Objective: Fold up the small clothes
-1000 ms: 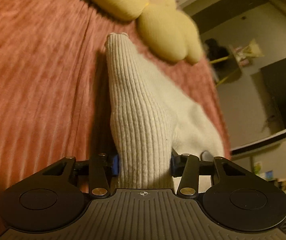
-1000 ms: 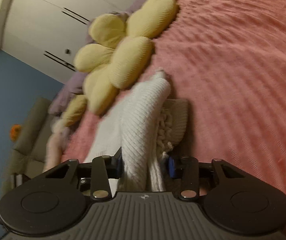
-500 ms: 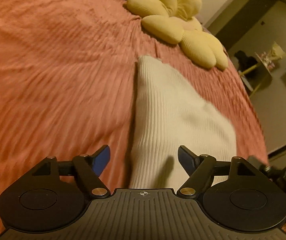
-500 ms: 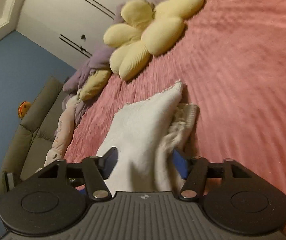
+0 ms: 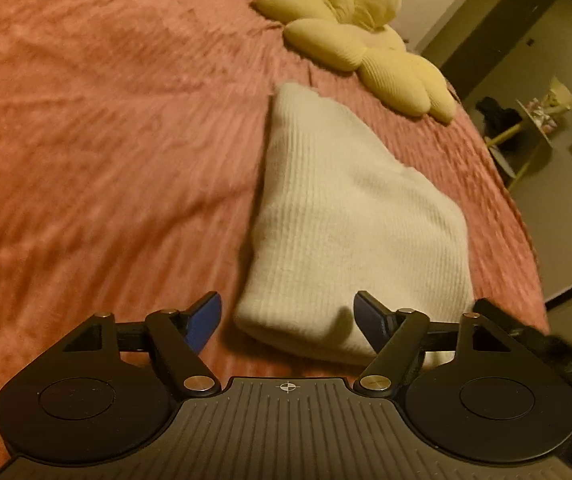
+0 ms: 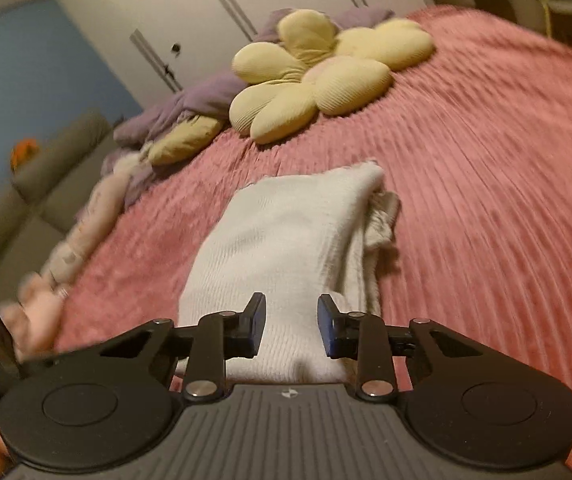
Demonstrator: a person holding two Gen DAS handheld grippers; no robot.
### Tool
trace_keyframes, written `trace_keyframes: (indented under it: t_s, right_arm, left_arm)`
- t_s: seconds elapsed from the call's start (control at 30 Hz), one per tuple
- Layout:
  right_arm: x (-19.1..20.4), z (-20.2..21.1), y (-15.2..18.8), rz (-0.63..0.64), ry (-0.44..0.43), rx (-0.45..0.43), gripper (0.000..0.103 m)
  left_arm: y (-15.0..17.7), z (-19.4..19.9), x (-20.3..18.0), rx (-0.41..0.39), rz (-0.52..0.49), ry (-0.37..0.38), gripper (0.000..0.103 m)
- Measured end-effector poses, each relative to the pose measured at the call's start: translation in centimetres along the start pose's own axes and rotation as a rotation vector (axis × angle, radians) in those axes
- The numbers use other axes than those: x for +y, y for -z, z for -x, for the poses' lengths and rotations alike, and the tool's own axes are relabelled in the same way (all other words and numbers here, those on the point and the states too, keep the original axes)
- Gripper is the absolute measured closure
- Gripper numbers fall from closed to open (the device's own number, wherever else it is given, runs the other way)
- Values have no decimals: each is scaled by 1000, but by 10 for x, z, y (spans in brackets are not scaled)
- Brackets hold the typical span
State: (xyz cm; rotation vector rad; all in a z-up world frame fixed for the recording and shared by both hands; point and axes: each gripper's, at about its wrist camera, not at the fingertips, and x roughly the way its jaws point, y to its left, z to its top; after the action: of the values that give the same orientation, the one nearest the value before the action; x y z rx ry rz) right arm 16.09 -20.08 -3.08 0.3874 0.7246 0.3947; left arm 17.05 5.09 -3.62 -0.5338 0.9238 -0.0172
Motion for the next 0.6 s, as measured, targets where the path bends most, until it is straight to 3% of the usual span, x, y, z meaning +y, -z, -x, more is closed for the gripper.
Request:
trace_keyframes:
  t_s: [0.07, 0.13, 0.2, 0.27, 0.37, 0.47, 0.6]
  right_arm:
    - [7, -7, 3, 60, 36, 3, 78]
    - [8, -19, 12, 130, 77, 37, 78]
    - [3, -30, 24, 160, 129, 100, 79]
    - [1, -26, 31, 173, 141, 100, 79]
    - [7, -17, 22, 174, 135, 92, 79]
    - [12, -11, 2, 157, 135, 10, 78]
    - [24, -37, -23, 211, 177, -43, 78]
  left_arm:
    - [2, -7, 1, 29, -12, -54, 32]
    - [6, -12, 8, 59, -32, -125, 27]
    - [7, -8, 18, 62, -12, -118, 24]
    - [5, 1, 21, 63, 3, -122, 23]
    - [-6, 19, 12, -2, -35, -134, 19]
    - [-24, 27, -4, -111, -83, -130, 10]
    - [-55, 2, -31, -174, -134, -154, 9]
